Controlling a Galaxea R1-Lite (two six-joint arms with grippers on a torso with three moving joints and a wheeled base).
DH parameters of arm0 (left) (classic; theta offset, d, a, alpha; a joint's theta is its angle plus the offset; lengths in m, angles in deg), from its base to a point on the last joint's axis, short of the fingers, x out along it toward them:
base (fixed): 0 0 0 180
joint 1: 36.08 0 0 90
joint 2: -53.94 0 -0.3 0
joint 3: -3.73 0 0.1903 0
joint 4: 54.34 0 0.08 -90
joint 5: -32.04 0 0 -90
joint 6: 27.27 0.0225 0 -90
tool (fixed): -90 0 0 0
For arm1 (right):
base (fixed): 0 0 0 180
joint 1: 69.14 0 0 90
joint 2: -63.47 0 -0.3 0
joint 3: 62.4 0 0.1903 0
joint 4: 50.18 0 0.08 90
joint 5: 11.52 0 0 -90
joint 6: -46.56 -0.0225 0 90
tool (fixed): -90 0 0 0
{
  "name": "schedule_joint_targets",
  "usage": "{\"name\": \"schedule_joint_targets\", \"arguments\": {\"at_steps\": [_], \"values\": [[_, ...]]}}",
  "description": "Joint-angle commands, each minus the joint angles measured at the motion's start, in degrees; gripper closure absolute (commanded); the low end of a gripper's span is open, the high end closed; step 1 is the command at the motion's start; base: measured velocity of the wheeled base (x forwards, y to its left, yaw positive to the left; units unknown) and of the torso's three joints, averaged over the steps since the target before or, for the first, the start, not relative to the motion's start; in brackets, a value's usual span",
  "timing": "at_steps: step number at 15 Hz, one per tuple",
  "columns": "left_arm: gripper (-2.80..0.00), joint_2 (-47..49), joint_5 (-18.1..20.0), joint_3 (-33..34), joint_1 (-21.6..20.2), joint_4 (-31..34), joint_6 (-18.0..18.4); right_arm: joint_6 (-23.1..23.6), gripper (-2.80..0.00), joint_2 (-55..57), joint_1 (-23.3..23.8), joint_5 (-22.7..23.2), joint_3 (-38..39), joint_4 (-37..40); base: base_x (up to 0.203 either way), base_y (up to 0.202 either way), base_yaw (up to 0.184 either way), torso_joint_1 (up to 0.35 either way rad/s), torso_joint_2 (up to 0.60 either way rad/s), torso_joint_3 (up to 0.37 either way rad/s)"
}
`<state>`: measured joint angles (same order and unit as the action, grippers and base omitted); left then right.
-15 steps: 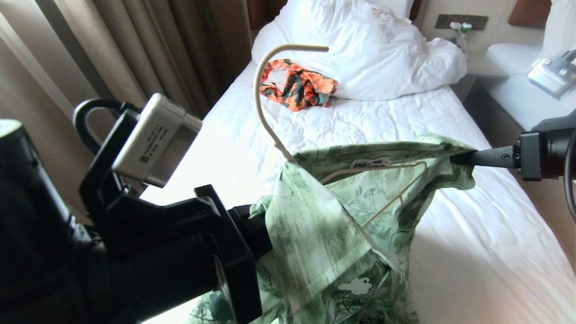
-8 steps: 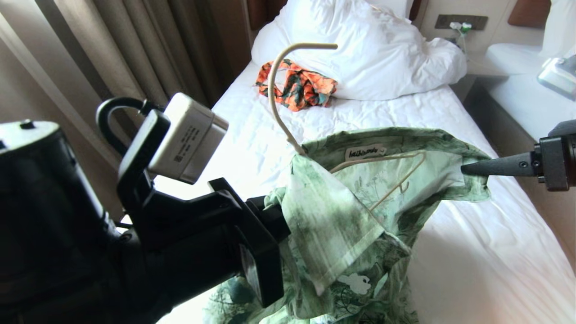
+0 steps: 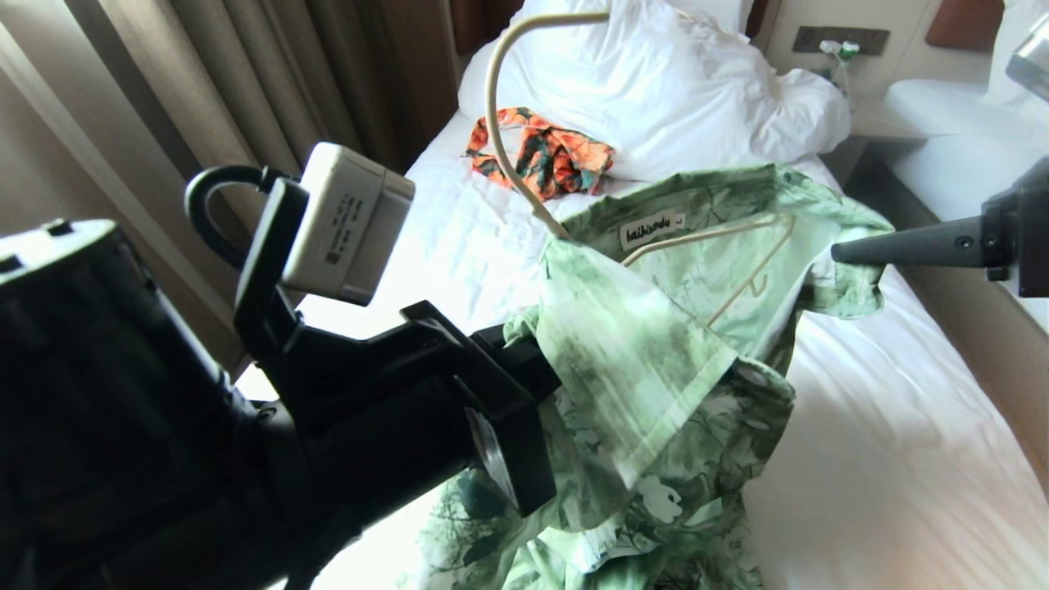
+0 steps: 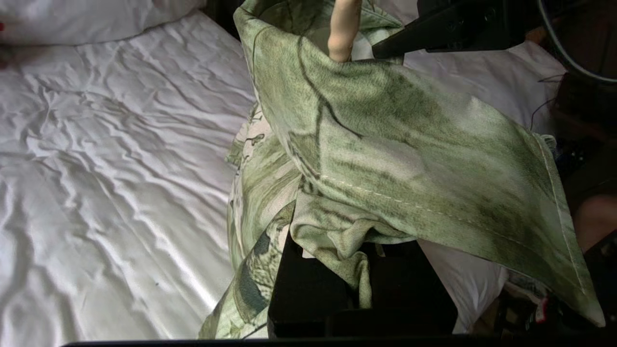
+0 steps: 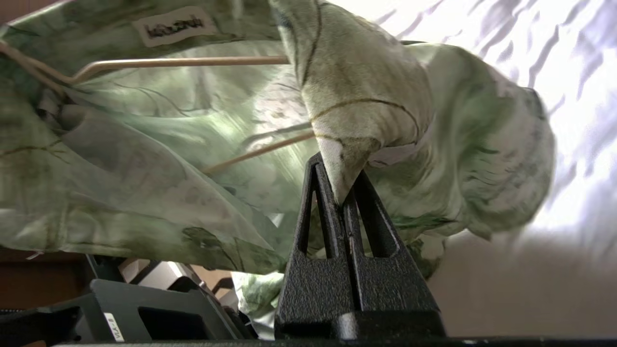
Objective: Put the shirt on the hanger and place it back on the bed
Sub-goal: Hook the other side of the shirt onto the hanger
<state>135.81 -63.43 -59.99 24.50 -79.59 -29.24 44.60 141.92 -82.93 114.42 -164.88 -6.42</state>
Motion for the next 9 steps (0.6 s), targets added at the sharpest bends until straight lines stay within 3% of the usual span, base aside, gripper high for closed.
{"name": "schedule_joint_targets", "arguments": {"at_steps": [1, 4, 9], "values": [[0.00, 2.4, 0.0, 0.7, 0.1, -3.4, 0.0, -0.5, 0.00, 0.2, -1.1, 0.3, -1.0, -0.4, 0.000, 0.000, 0.000, 0.000, 0.00, 0.000], [0.00, 1.8, 0.0, 1.7, 0.7, -6.1, -0.1, -2.0, 0.00, 1.0, -6.7, 0.0, -3.1, -5.5, 0.000, 0.000, 0.000, 0.000, 0.00, 0.000], [0.00, 1.6, -0.1, 2.3, 1.2, -8.6, -1.2, -2.2, 0.00, 1.8, -15.5, -0.4, -6.7, -6.0, 0.000, 0.000, 0.000, 0.000, 0.00, 0.000]]}}
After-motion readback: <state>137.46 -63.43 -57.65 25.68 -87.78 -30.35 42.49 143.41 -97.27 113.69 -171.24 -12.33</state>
